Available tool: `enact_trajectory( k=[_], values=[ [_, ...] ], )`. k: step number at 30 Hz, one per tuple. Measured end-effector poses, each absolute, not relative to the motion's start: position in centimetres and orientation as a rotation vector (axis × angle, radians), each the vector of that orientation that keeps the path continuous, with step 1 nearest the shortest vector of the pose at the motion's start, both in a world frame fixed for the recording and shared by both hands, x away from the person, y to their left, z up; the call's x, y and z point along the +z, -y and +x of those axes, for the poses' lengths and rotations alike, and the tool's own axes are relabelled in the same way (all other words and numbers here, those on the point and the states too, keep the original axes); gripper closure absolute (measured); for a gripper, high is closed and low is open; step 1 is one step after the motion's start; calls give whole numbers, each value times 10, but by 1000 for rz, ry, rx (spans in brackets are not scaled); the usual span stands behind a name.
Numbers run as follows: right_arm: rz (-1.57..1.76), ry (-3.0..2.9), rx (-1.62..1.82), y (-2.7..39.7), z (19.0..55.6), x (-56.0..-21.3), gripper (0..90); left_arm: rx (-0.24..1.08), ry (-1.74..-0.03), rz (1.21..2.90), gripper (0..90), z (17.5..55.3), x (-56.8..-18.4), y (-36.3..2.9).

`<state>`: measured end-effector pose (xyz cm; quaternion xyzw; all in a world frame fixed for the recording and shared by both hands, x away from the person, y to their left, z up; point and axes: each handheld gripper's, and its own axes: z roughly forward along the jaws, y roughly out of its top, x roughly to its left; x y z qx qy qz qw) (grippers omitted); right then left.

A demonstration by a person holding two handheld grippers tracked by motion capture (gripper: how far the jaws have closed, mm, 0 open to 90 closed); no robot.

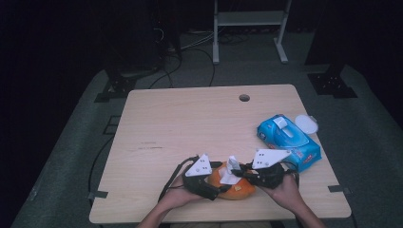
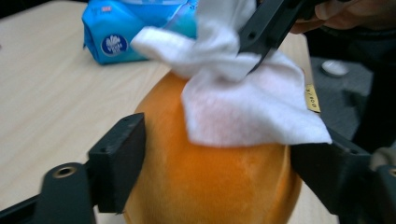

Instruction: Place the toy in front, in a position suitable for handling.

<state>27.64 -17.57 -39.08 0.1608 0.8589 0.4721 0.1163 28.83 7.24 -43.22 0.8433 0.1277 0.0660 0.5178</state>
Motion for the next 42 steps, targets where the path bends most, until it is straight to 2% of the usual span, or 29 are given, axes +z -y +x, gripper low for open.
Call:
enact_trajectory(
  k=[9, 19, 29, 33, 39, 42],
  values=[
    [583, -2509, 1385, 212, 282, -403, 814, 83, -416, 2006, 276, 299, -438, -87],
    [502, -2533, 1491, 201, 273, -396, 816, 81, -473, 1985, 284, 304, -440, -84],
    [662, -2502, 1459, 218, 294, -409, 815, 119, -394, 2017, 289, 293, -437, -79],
    [637, -2519, 1452, 216, 292, -409, 814, 71, -387, 2014, 248, 292, -437, -80],
    [560, -2556, 1470, 213, 287, -410, 811, -12, -407, 1992, 120, 302, -428, -82],
    [526, -2571, 1475, 211, 285, -410, 811, -33, -410, 1993, 108, 305, -429, -81]
  ],
)
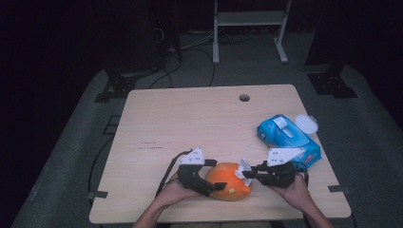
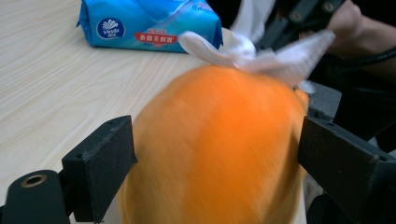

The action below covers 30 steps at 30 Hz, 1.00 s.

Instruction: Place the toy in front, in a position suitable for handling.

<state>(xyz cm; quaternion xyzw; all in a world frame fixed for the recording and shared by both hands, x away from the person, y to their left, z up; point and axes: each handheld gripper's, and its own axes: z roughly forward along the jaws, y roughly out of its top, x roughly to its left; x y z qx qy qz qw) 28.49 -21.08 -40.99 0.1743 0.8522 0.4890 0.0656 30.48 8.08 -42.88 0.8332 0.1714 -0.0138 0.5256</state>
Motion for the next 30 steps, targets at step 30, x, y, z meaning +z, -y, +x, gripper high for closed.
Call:
enact_trajectory(
  k=[30],
  values=[
    [510, -2516, 1498, 183, 294, -414, 809, 135, -488, 1985, 206, 314, -435, -90]
  ],
)
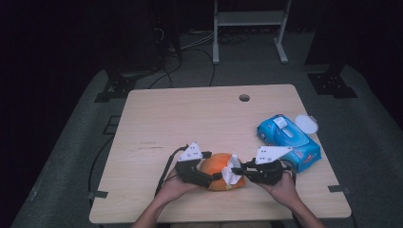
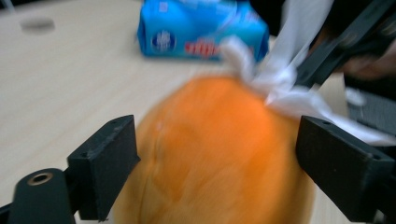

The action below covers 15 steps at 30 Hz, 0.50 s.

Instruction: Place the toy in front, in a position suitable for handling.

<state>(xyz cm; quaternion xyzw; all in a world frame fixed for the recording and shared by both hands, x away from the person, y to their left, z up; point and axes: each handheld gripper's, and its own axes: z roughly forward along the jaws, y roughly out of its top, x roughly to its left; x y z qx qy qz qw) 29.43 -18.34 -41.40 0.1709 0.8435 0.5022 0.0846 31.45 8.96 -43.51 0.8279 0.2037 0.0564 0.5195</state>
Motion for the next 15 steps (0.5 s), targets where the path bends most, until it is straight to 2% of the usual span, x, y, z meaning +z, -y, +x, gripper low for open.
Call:
enact_trajectory(
  k=[9, 15],
  values=[
    [697, -2508, 1444, 207, 306, -431, 810, 98, -531, 1977, 231, 319, -441, -101],
    [587, -2551, 1500, 199, 294, -424, 811, 110, -534, 1977, 231, 317, -442, -97]
  ],
)
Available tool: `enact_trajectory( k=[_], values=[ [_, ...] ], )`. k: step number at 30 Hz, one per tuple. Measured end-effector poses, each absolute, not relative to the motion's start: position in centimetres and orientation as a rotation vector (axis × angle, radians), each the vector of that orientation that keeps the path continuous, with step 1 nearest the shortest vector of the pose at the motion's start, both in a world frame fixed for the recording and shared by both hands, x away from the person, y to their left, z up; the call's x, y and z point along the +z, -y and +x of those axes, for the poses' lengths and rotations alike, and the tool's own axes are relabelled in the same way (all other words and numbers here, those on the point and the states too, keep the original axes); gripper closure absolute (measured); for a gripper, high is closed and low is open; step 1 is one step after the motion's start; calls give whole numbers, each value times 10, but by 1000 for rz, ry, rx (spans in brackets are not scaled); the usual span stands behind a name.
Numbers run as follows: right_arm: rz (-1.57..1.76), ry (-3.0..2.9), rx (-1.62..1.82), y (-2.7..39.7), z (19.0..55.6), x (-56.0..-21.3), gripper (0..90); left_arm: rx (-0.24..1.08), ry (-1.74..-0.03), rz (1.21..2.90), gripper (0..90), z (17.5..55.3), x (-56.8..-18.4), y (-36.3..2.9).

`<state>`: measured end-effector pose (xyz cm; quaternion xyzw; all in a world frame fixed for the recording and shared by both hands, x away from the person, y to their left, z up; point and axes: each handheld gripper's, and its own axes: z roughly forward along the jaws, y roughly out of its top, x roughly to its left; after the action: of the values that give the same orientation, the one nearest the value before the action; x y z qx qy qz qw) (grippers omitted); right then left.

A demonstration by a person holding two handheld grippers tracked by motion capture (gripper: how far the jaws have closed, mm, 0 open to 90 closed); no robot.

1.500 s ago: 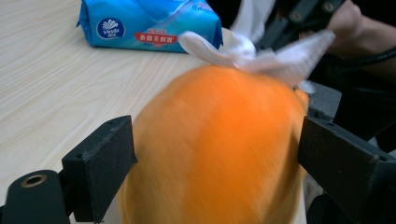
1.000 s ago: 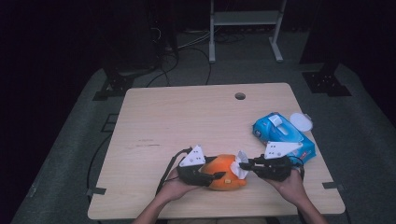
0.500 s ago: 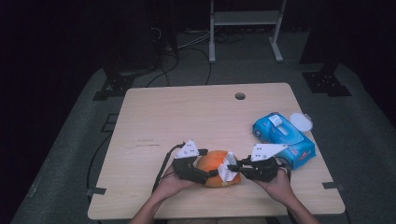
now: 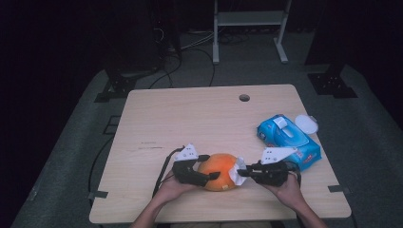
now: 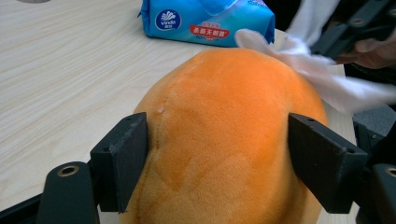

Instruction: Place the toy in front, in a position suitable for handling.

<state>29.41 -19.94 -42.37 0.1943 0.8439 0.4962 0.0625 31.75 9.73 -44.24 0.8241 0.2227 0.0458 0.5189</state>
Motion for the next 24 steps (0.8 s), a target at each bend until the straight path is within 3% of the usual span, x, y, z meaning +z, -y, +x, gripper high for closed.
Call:
enact_trajectory(
  k=[13, 24],
  values=[
    [801, -2485, 1471, 203, 318, -428, 811, 116, -429, 2002, 246, 306, -441, -90],
    [559, -2520, 1499, 180, 287, -411, 812, 203, -402, 2036, 238, 297, -438, -74]
  ],
)
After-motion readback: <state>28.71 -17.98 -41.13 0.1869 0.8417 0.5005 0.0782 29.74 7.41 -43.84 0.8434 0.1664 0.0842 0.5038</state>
